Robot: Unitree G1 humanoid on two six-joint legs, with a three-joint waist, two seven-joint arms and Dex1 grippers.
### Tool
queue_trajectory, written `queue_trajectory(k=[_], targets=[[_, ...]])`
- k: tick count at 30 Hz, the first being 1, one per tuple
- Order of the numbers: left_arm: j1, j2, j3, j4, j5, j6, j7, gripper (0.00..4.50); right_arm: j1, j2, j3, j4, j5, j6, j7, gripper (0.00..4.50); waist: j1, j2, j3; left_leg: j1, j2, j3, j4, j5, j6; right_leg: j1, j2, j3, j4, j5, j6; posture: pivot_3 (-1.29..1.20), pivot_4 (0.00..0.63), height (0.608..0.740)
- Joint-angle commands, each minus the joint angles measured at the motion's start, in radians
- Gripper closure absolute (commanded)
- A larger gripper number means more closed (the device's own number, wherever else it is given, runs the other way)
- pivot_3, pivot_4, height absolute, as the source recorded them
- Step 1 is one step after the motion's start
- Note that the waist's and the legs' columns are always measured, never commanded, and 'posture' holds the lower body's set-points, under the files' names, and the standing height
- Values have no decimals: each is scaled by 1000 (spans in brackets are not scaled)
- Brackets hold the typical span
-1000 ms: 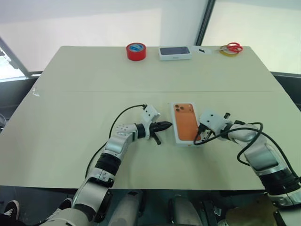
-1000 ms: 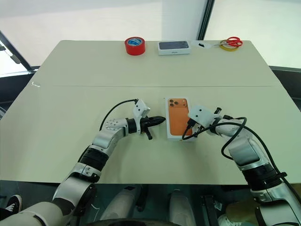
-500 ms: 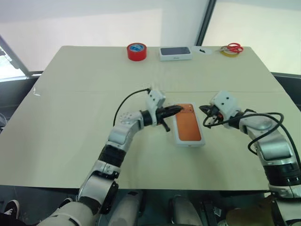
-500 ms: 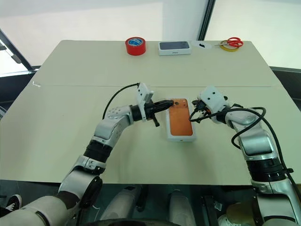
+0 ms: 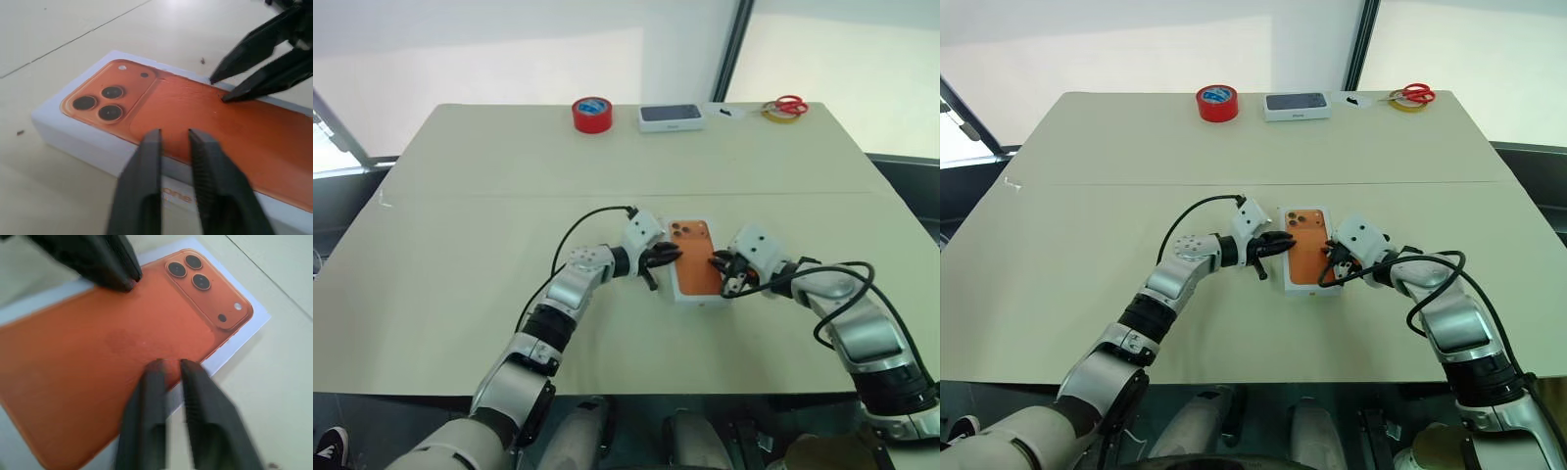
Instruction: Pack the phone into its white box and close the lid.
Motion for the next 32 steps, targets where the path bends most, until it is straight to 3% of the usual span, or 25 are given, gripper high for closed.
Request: queue_trajectory(k=[1, 4, 5, 9, 15, 23, 32], targets=[[26, 54, 60, -122, -60, 4, -40, 1661, -24, 5, -76, -16, 102, 12, 52, 1653, -7, 0, 0, -1, 0, 0, 0, 0, 0, -1, 0, 0, 0, 0, 0, 0, 150, 740], [65, 132, 100, -234, -109, 31, -83, 142, -17, -28, -125, -20, 160, -7, 106, 155, -9, 0, 1, -4, 0, 0, -1, 0, 0, -5, 0, 1, 1, 0, 0, 0, 150, 740], [87, 172, 125, -280, -132, 43, -102, 24, -7, -43, -150, -21, 183, -17, 133, 37, -9, 1, 1, -4, 0, 0, -1, 0, 0, -5, 0, 1, 1, 0, 0, 0, 150, 740], [183, 326, 227, -403, -199, 38, -158, 24, 40, -107, -261, -31, 302, -18, 249, 37, -8, 1, 1, -4, 0, 0, -2, 0, 0, -5, 0, 1, 0, 0, 0, 0, 150, 740], [353, 526, 378, -481, -257, 61, -191, 24, 126, -203, -352, 31, 286, -131, 327, 37, -5, 2, 2, -3, 0, 1, -3, 0, 0, -5, -1, 2, -1, -2, -4, 0, 150, 740], [495, 654, 489, -488, -280, 48, -207, 24, 160, -233, -370, 109, 280, -176, 347, 37, -7, 4, 3, -3, 0, 1, -5, 0, 0, -5, -1, 3, -2, -3, -6, 0, 150, 740], [547, 705, 516, -434, -248, 7, -198, 24, 162, -235, -354, 137, 270, -202, 348, 37, -5, 5, 4, -3, 0, 2, -6, 0, 0, -5, -2, 4, -3, -3, -7, 0, 150, 740]])
